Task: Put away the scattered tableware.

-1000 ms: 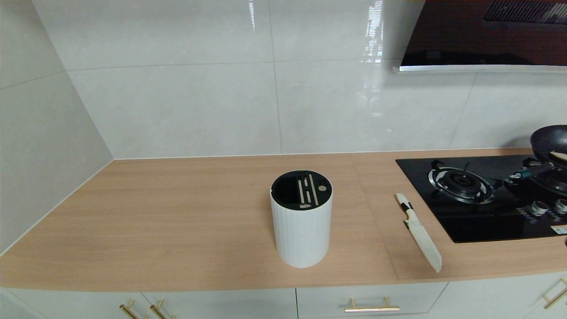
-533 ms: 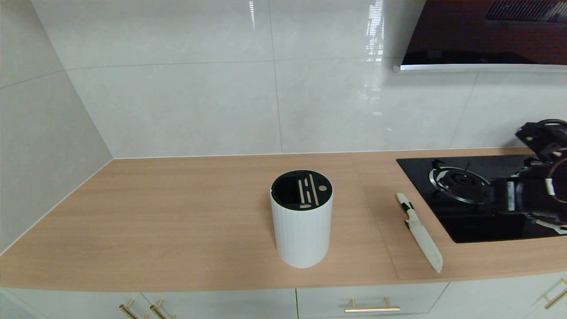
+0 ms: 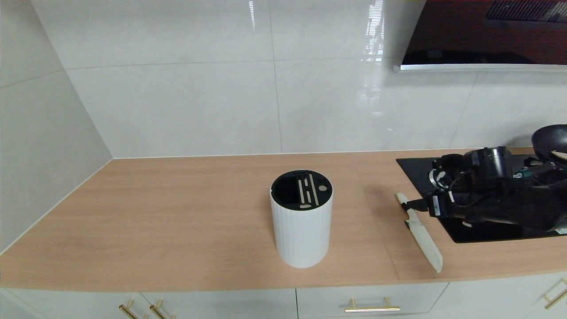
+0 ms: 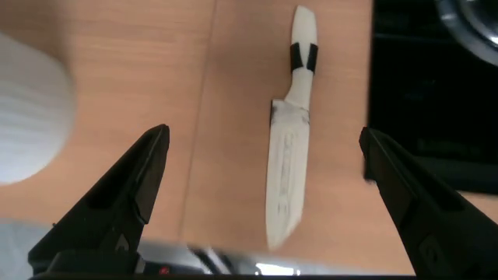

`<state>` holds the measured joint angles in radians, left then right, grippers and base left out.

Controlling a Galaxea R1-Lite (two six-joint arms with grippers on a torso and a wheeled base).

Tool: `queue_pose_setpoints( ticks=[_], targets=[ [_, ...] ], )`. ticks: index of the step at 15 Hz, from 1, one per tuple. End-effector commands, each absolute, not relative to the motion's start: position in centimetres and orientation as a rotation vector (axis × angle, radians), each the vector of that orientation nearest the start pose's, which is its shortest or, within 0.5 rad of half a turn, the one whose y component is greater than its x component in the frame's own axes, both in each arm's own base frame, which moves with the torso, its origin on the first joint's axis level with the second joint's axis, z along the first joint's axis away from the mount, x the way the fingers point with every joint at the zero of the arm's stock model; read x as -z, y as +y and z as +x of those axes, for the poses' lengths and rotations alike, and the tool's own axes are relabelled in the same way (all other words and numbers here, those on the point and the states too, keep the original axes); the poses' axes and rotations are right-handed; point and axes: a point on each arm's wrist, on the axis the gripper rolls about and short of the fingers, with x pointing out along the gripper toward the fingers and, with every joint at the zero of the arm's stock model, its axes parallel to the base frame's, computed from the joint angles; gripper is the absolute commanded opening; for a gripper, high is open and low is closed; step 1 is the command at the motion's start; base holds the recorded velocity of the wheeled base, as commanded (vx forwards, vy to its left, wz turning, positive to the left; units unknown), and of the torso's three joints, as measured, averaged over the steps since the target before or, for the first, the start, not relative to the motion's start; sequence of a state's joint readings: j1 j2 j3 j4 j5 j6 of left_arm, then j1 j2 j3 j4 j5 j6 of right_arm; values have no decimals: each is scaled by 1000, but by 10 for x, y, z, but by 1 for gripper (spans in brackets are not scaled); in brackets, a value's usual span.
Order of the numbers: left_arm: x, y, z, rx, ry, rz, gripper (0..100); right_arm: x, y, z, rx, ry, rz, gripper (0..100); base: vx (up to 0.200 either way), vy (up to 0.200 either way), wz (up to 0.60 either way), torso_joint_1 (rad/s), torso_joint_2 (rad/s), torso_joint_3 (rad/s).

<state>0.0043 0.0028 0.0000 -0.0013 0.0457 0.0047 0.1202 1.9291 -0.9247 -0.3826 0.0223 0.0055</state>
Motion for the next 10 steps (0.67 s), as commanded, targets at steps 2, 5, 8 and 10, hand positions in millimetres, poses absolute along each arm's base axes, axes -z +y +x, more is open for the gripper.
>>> queue_pose_setpoints(
  ticks=[2,5,8,10],
  targets=[
    [-76,1,-23,-51,2,5,100,-56,39,365,-122,721,-30,100,0,0,0,0,0,0],
    [-76,1,-23,-51,2,3,100,-39,35,374,-109,701,-25,100,0,0,0,0,0,0],
    [-76,1,-23,-51,2,3,100,-25,34,380,-105,686,-23,100,0,0,0,0,0,0],
    [-76,1,-23,-51,2,3,100,-20,33,382,-104,679,-23,100,0,0,0,0,0,0]
  ],
)
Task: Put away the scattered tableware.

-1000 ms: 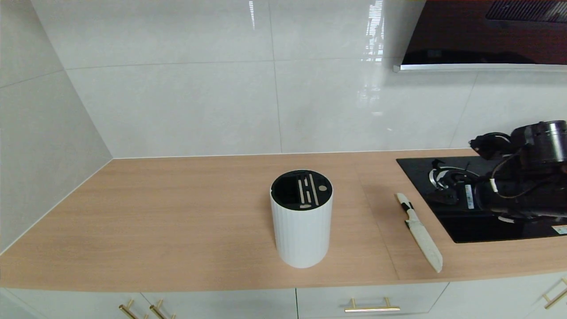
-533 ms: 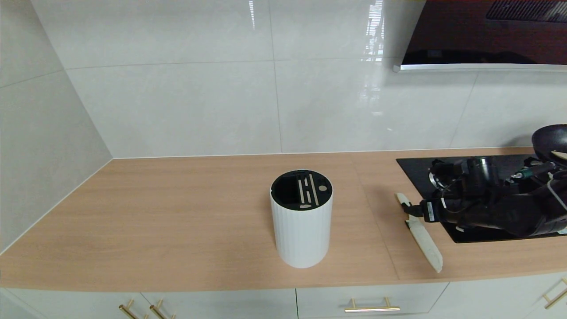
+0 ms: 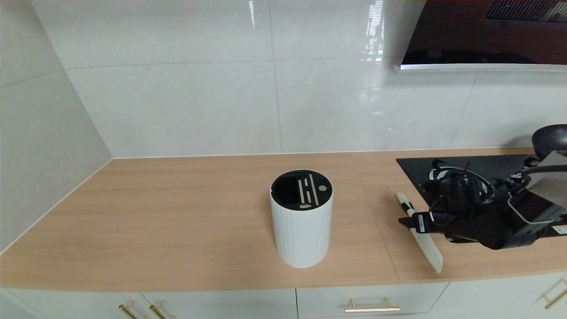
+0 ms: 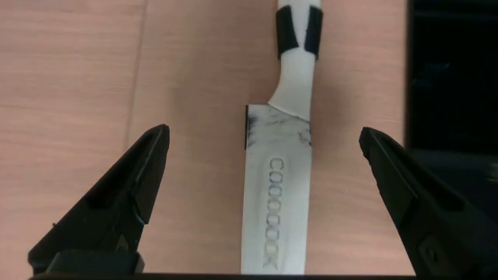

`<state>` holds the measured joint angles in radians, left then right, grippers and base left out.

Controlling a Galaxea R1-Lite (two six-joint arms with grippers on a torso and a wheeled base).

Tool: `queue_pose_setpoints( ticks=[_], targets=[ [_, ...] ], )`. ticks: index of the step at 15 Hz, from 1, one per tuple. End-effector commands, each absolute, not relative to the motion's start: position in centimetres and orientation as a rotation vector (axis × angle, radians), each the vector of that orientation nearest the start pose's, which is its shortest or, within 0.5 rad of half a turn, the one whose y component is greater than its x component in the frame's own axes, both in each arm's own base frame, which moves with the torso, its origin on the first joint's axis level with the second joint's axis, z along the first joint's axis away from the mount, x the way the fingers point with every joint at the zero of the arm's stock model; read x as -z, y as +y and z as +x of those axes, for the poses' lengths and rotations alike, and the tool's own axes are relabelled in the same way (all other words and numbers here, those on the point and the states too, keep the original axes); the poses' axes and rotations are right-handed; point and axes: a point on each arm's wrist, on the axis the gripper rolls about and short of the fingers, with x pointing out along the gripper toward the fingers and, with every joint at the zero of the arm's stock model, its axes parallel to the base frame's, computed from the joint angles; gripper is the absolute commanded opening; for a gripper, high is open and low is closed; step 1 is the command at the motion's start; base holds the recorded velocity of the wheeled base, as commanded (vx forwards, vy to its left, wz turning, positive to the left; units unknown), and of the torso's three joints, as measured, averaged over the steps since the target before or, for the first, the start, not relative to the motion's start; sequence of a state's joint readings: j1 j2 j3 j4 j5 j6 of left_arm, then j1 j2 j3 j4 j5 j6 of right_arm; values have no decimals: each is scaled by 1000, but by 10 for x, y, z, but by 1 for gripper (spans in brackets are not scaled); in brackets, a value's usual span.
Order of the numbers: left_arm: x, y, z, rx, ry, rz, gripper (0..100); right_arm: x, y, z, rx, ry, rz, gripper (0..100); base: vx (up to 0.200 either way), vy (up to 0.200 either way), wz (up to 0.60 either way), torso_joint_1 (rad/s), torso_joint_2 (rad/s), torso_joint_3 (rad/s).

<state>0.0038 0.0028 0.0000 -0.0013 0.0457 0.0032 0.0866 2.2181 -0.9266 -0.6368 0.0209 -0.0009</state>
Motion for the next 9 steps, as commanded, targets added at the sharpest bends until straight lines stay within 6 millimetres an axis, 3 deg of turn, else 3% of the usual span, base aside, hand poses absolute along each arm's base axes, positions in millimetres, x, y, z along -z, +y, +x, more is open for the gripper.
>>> queue_pose_setpoints(
  ticks=[1,9],
  targets=[
    [-76,1,-23,-51,2,3,100,-16,33,383,-104,683,-23,100,0,0,0,0,0,0],
    [-76,1,-23,-51,2,5,100,-2,34,389,-101,653,-24,100,0,0,0,0,0,0]
  ],
)
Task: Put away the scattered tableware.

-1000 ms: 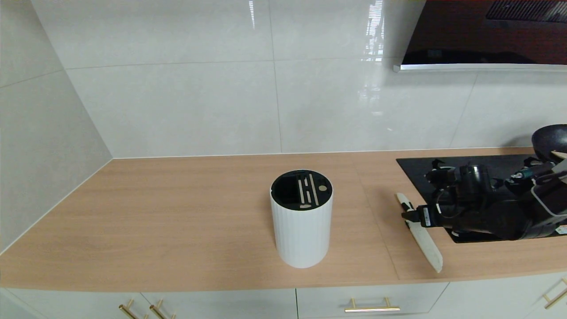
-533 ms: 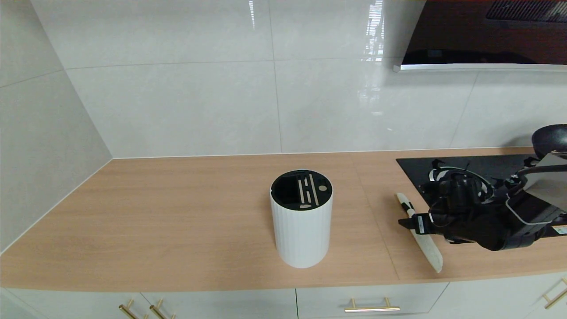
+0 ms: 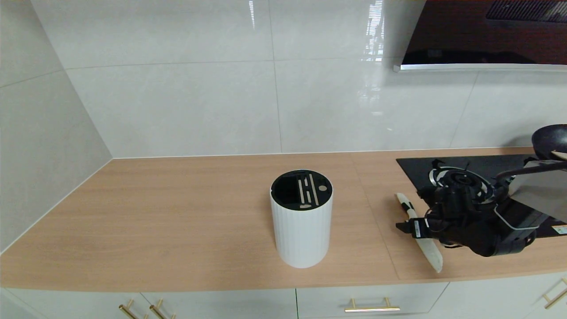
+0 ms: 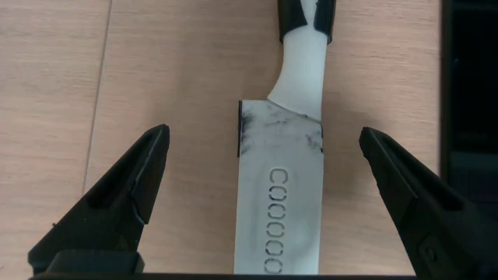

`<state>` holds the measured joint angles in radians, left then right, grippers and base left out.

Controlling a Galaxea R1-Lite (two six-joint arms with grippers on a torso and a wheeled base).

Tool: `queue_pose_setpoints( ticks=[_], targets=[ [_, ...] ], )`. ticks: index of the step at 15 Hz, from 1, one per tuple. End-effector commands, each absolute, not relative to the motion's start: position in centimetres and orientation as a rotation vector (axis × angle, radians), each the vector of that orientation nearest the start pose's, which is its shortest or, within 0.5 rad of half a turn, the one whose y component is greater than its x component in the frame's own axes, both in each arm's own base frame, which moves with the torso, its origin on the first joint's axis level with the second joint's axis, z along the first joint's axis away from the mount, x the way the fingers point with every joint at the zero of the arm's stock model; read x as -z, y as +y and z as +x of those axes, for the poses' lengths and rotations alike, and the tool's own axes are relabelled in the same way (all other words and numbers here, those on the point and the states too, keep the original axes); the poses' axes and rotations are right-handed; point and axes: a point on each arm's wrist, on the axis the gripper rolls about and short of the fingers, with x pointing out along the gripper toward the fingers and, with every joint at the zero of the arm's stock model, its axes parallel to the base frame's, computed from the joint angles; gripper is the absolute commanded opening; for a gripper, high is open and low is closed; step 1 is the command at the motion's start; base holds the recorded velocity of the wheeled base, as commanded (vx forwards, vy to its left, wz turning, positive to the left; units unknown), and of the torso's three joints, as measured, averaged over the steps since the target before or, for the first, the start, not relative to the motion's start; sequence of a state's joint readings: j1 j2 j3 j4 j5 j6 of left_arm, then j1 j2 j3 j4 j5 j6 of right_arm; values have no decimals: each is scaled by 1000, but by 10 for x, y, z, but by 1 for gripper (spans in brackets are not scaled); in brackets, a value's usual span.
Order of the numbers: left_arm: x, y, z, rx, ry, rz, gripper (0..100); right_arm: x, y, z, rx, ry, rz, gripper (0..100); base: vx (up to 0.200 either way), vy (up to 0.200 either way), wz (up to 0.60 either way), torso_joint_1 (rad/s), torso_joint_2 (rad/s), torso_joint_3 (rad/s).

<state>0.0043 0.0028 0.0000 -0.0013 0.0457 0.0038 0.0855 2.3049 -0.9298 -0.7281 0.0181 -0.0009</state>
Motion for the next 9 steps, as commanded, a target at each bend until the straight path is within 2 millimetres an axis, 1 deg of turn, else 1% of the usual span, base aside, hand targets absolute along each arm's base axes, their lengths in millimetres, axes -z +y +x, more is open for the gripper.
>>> queue_pose_setpoints(
  ticks=[1,9],
  targets=[
    [-76,1,-23,-51,2,5,100,-1,33,390,-100,641,-23,100,0,0,0,0,0,0],
    [-76,1,-23,-51,2,3,100,7,33,393,-83,645,-41,100,0,0,0,0,0,0]
  ],
)
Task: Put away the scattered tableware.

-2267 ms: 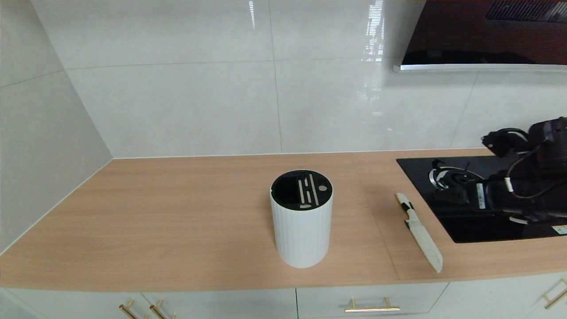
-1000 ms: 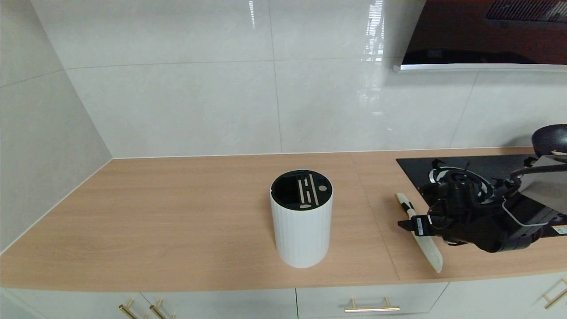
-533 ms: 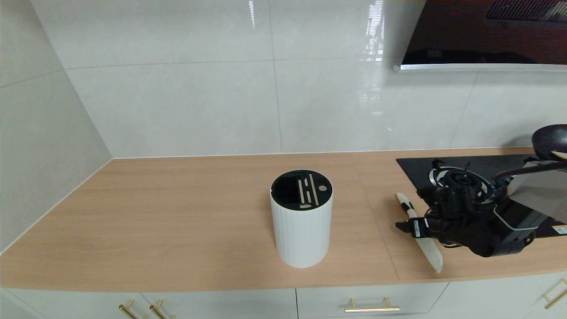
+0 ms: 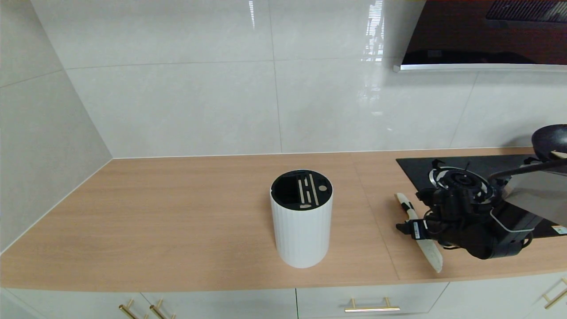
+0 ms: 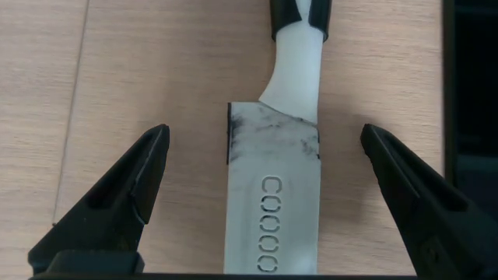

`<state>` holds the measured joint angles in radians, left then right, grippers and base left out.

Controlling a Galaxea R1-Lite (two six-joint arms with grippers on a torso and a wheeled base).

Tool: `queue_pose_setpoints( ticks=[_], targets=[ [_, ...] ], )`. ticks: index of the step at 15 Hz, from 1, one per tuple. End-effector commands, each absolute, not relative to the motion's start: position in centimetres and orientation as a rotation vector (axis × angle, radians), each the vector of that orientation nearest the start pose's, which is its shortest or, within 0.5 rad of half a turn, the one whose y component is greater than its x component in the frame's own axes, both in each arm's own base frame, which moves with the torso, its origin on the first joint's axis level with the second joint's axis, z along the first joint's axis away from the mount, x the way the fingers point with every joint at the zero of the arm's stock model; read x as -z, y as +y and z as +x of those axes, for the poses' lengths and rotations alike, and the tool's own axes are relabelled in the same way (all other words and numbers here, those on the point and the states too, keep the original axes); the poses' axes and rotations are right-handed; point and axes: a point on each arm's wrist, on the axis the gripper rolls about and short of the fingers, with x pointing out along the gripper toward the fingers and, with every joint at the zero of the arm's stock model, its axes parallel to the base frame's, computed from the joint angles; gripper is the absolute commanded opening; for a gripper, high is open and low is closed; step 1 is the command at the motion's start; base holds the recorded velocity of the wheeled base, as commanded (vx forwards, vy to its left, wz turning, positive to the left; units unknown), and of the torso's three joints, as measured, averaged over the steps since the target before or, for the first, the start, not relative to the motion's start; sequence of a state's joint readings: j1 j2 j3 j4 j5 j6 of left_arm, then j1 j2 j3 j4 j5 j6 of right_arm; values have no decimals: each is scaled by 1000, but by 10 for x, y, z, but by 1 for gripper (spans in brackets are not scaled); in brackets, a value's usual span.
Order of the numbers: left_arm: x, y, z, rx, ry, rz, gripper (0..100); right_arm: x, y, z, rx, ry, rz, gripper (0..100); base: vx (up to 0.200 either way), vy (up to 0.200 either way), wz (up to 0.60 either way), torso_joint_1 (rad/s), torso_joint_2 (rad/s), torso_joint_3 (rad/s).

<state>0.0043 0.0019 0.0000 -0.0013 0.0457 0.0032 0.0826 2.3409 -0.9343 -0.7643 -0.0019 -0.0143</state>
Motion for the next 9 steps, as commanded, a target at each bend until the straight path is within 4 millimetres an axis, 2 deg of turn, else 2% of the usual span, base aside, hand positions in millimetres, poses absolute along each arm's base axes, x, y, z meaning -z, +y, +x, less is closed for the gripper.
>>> queue_pose_setpoints(
  ticks=[1,9],
  targets=[
    [-76,1,-23,-51,2,5,100,7,33,393,-83,645,-41,100,0,0,0,0,0,0],
    [-76,1,-23,-51,2,3,100,5,31,395,-48,612,-72,100,0,0,0,0,0,0]
  ],
)
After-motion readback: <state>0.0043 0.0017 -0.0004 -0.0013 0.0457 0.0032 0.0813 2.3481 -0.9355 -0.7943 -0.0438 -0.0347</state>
